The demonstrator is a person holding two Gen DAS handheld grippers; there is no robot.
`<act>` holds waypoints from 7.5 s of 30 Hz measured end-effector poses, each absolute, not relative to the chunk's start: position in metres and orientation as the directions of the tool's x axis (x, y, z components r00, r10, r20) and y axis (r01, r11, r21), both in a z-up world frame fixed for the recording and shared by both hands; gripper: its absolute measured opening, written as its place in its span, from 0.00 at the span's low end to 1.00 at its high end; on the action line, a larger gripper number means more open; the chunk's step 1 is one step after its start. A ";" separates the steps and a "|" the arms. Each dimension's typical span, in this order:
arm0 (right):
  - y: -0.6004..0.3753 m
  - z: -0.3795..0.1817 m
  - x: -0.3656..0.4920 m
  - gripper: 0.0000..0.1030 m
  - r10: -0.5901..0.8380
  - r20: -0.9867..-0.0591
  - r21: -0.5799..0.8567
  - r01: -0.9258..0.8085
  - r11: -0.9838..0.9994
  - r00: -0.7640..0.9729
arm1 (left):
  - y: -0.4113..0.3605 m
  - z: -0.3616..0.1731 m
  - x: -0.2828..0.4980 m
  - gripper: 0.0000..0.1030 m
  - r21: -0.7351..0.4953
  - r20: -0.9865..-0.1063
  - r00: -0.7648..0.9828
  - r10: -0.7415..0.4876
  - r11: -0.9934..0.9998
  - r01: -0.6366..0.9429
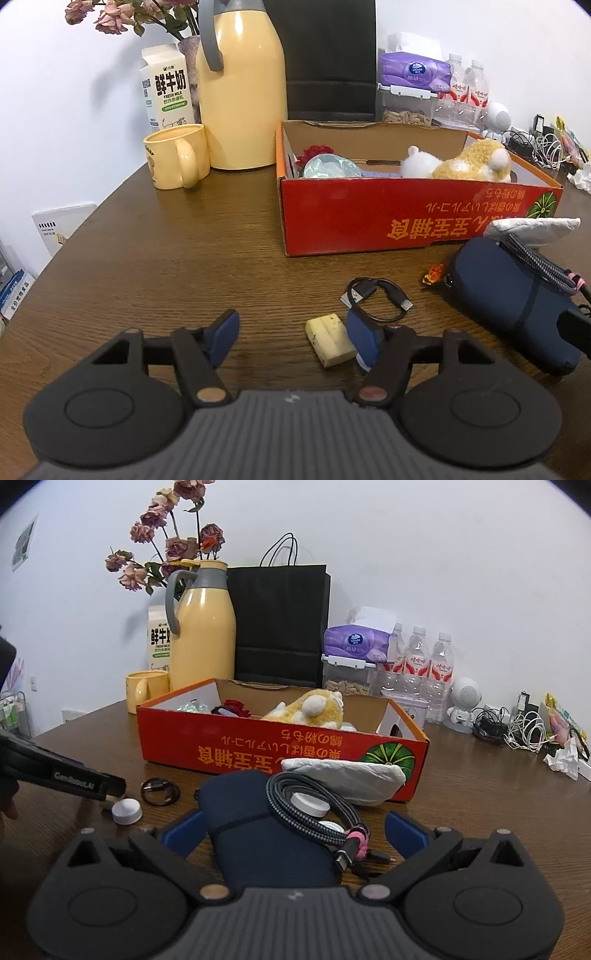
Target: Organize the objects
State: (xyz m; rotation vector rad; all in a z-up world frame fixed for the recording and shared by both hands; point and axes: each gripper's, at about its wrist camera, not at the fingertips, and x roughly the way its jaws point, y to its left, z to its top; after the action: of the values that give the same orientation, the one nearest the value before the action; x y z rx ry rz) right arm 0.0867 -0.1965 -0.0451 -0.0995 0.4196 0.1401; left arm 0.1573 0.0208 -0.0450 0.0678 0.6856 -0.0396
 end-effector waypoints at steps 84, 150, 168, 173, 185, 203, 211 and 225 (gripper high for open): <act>-0.084 -0.058 0.137 0.26 0.418 -0.606 0.035 -0.502 0.864 0.677 | 0.097 -0.034 0.124 0.32 -0.131 -0.559 0.826 -0.071 0.991 -0.003; -0.230 0.023 0.282 0.26 0.199 -0.352 0.072 -0.185 0.980 0.915 | -0.050 0.025 0.292 0.23 -0.104 -0.487 0.869 -0.083 0.994 0.036; -0.244 0.009 0.287 1.00 0.193 -0.401 0.108 -0.164 0.981 0.896 | -0.049 0.016 0.284 1.00 -0.040 -0.458 0.889 0.005 0.999 -0.027; -0.246 0.009 0.287 1.00 0.182 -0.404 0.112 -0.149 0.982 0.896 | -0.045 0.015 0.286 1.00 -0.044 -0.467 0.884 0.011 0.998 -0.036; -0.242 0.023 0.271 1.00 0.182 -0.378 0.100 -0.155 0.983 0.908 | -0.042 0.030 0.267 1.00 -0.053 -0.425 0.905 -0.009 0.998 -0.015; -0.260 0.026 0.176 1.00 0.150 -0.355 -0.014 -0.165 0.986 0.923 | -0.018 0.018 0.188 1.00 0.022 -0.463 0.886 -0.029 0.999 0.044; -0.289 -0.017 0.151 1.00 0.097 -0.484 -0.019 -0.121 0.992 0.870 | -0.003 -0.010 0.161 1.00 0.057 -0.525 0.851 0.011 0.998 0.022; -0.267 -0.038 0.143 1.00 0.286 -0.553 0.128 -0.260 0.957 0.782 | 0.015 -0.020 0.151 1.00 -0.014 -0.539 0.842 0.019 0.999 -0.031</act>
State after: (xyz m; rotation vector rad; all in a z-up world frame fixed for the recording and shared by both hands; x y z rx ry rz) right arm 0.1426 -0.2671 -0.0380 0.0457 0.6045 0.2950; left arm 0.1511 0.0149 -0.0203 -0.0230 0.5687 0.0265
